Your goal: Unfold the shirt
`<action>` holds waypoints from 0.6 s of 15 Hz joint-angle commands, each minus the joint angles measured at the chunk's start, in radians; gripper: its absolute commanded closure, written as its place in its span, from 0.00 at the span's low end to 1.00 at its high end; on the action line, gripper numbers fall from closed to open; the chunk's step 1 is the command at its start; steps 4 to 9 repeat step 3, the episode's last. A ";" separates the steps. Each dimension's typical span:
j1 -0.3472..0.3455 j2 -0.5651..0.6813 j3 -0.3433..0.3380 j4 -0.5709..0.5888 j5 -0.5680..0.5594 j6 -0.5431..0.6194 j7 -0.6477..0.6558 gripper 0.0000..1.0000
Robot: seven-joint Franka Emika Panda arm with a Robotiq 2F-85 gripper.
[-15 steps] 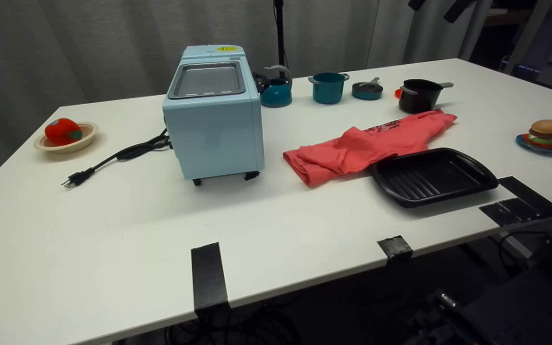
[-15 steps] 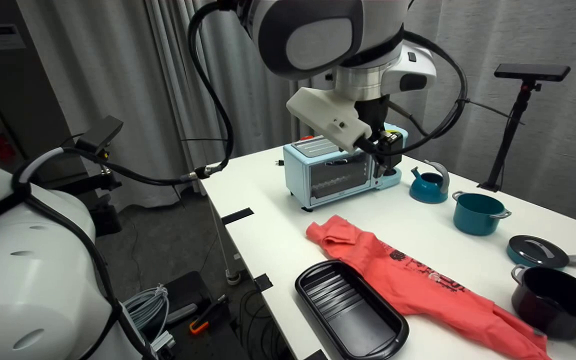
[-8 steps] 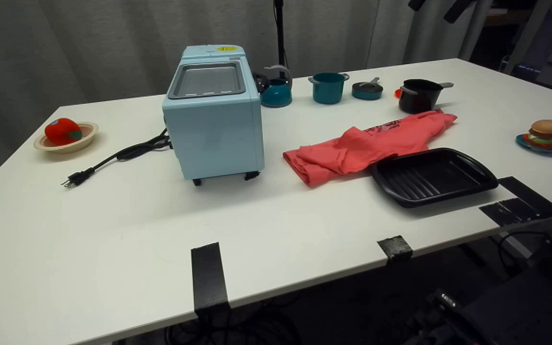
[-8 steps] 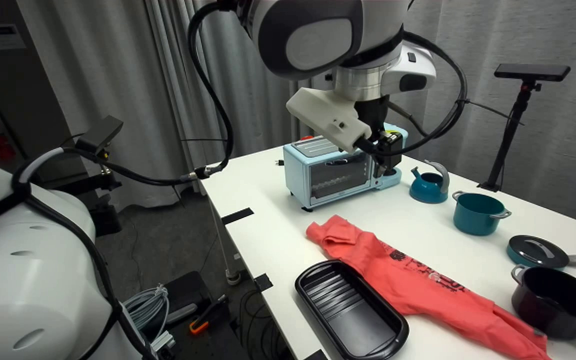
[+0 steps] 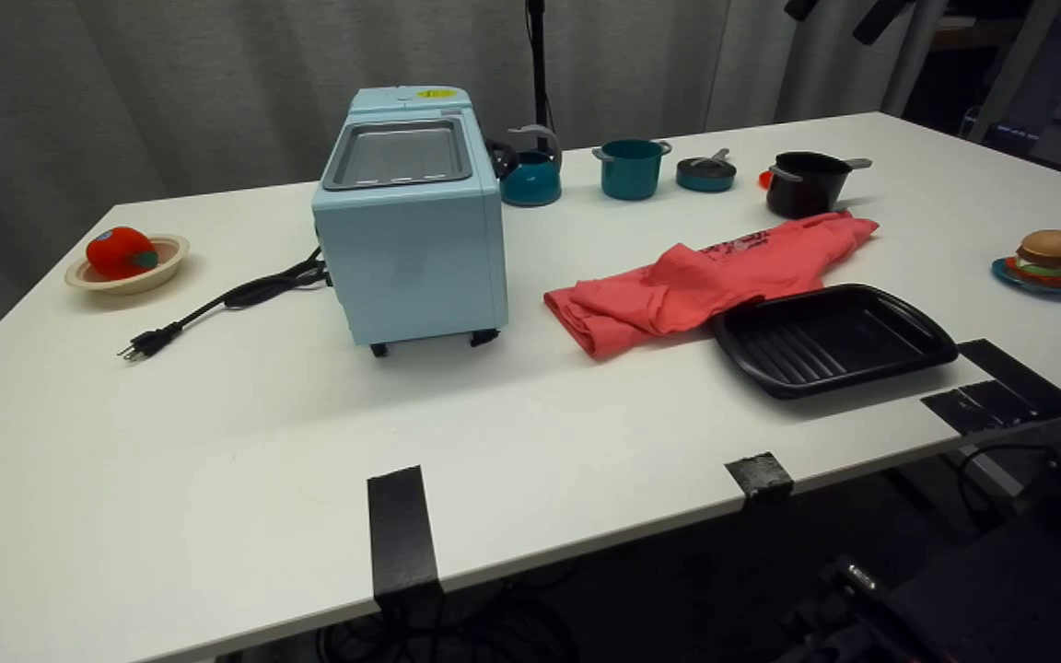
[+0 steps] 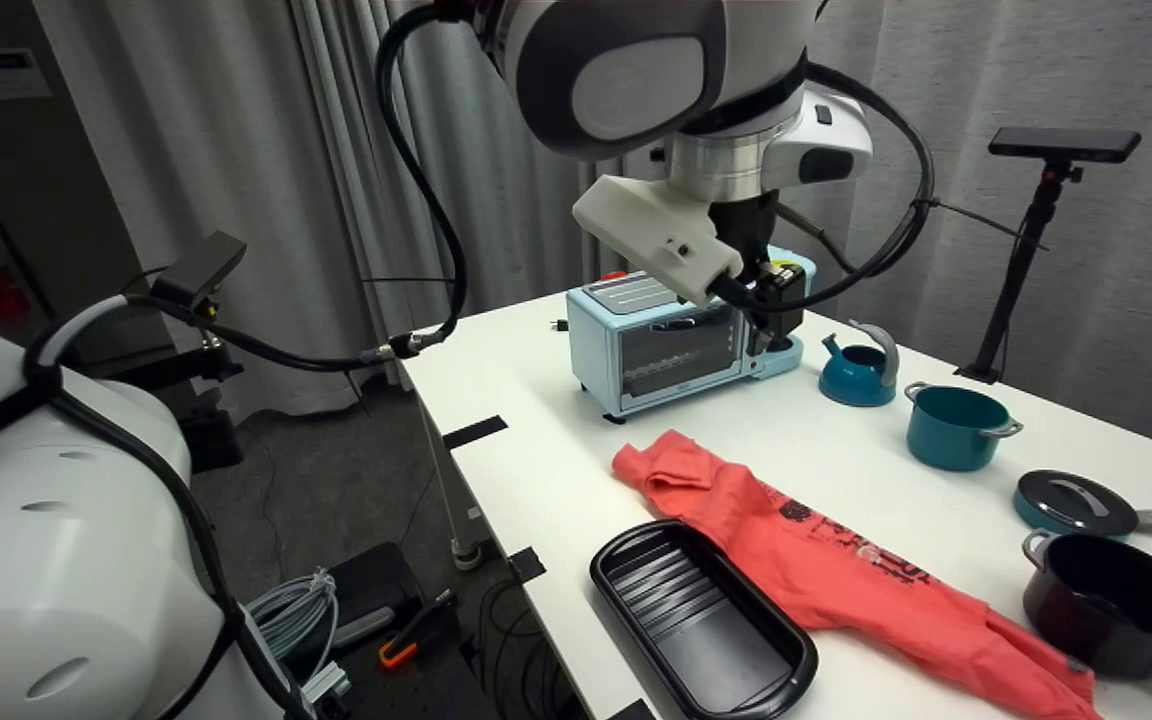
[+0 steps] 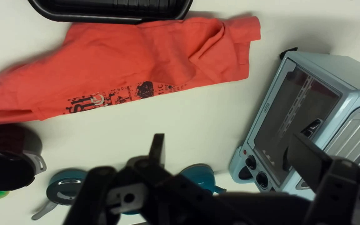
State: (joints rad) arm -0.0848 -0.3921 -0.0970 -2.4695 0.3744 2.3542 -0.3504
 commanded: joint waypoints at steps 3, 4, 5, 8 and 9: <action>0.033 -0.002 -0.032 0.000 -0.019 0.002 0.014 0.00; 0.033 -0.002 -0.032 0.000 -0.019 0.002 0.014 0.00; 0.033 -0.002 -0.032 0.000 -0.019 0.002 0.014 0.00; 0.033 -0.002 -0.032 0.000 -0.019 0.002 0.014 0.00; 0.033 -0.002 -0.032 0.000 -0.019 0.002 0.014 0.00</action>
